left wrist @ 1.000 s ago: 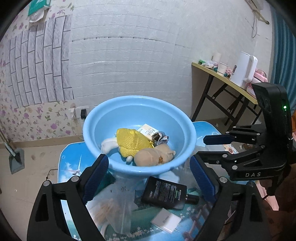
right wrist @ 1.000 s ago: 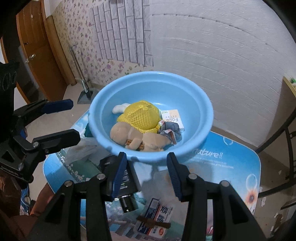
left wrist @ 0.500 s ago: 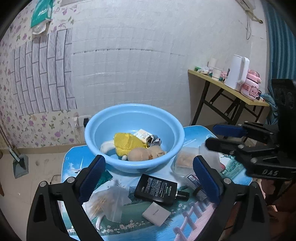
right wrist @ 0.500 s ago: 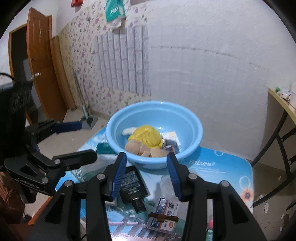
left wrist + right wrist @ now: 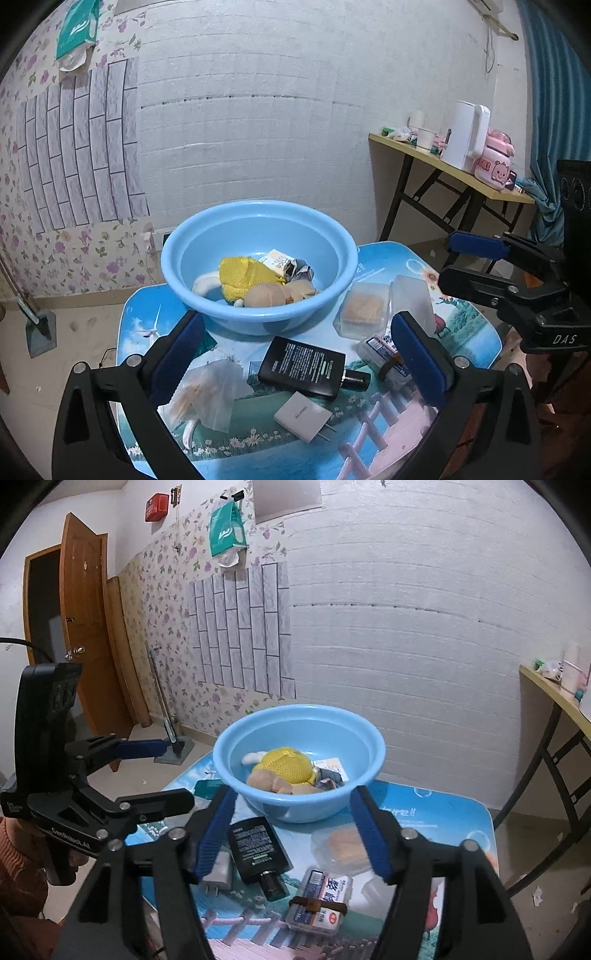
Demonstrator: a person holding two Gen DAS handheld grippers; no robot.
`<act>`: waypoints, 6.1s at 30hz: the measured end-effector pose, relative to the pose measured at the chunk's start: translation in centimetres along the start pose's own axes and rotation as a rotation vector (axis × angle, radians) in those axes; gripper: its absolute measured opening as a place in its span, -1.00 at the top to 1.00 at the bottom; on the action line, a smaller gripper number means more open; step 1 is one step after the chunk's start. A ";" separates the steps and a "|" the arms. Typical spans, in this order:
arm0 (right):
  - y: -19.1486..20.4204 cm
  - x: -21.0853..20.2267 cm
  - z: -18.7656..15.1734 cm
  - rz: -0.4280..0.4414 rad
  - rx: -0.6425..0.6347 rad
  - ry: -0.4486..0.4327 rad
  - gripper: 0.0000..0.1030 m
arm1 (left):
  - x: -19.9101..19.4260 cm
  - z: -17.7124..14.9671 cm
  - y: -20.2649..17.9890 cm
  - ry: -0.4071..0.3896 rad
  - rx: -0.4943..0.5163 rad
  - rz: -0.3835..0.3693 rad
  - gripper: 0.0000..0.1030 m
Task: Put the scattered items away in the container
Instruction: 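Withdraw both grippers from the basin toward the remaining items on the table, then grasp the zip bag of swabs with the left gripper while the right grasps the swab box, then carry the zip bag and swab box into the blue basin and release both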
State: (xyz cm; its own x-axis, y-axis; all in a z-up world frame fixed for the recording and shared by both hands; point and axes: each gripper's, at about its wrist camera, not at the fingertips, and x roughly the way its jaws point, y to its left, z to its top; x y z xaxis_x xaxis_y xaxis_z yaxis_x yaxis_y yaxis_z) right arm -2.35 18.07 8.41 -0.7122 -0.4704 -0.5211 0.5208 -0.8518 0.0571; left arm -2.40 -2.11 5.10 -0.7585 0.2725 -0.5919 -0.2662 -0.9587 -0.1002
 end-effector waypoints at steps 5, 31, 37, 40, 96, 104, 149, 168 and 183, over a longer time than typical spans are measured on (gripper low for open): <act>-0.9 0.7 -1.3 -0.004 0.036 0.024 -0.79 | 0.5 -0.8 0.5 0.022 -0.012 0.023 -0.97; -5.8 4.0 -9.6 -0.088 0.216 0.229 -0.96 | 2.4 -7.7 6.2 0.144 -0.125 0.095 -0.97; -5.1 4.8 -9.8 -0.047 0.221 0.267 -0.69 | 3.2 -7.9 7.3 0.147 -0.143 0.095 -0.97; -4.2 5.3 -9.7 -0.032 0.207 0.279 -0.68 | 3.7 -7.8 7.9 0.143 -0.154 0.101 -0.97; -2.4 5.3 -11.1 0.025 0.155 0.369 -0.12 | 4.1 -7.0 7.5 0.157 -0.128 0.040 0.29; -1.8 3.9 -9.4 0.060 0.132 0.311 -0.12 | 2.1 -5.5 6.8 0.113 -0.132 0.028 0.31; -3.7 17.5 4.0 0.087 0.031 0.339 -0.12 | 14.5 5.8 9.2 0.152 0.003 0.010 0.31; -5.0 26.1 6.0 0.117 -0.033 0.524 -0.12 | 18.7 6.5 9.6 0.220 0.014 -0.025 -0.28; -3.7 27.5 5.9 0.116 -0.072 0.566 -0.12 | 17.9 6.3 9.4 0.213 0.024 -0.044 -0.38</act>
State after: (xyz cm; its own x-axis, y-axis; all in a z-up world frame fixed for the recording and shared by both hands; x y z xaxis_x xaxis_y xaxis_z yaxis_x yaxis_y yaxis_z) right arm -26.66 6.94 -1.06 -0.2963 -0.3461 -0.8902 0.6255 -0.7747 0.0930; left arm -22.20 -5.70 -1.42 -0.6041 0.2882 -0.7430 -0.3126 -0.9433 -0.1117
